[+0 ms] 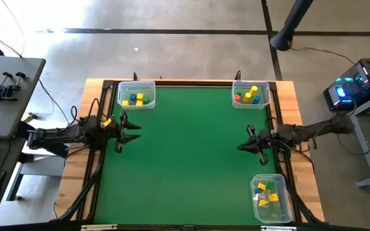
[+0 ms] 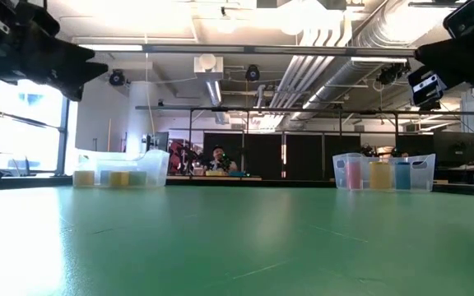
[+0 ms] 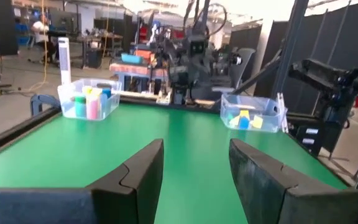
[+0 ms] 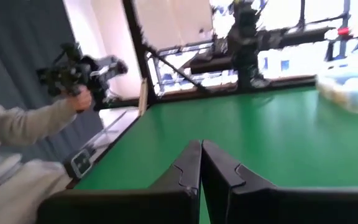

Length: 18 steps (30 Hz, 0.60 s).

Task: Sort blocks by size
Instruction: Return to Home Position

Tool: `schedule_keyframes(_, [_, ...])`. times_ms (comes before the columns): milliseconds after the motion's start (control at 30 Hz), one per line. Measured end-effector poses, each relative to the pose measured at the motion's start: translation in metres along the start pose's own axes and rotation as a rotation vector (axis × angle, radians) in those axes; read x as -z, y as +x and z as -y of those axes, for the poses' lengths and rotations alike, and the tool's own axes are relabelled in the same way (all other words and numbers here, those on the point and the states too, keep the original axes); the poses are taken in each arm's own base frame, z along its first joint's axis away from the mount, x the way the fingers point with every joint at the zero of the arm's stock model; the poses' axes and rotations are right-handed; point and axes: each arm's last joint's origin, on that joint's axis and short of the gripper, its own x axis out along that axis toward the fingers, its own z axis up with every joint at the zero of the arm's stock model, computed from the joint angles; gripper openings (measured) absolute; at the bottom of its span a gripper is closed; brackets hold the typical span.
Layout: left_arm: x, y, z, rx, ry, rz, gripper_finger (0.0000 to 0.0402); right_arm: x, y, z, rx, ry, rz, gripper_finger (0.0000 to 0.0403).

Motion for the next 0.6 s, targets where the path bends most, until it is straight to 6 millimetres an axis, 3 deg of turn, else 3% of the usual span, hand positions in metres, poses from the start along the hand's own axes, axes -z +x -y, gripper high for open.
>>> schedule_keyframes(233, [0.002,0.0,-0.001,-0.02,0.007,-0.018,0.0167,-0.001,-0.016,0.001,0.048,-0.015,0.049,0.0])
schedule_keyframes(600, [0.004,0.0,-0.001,-0.025,0.018,-0.036,0.0167,-0.002,-0.017,0.016,0.133,-0.058,0.04,0.0])
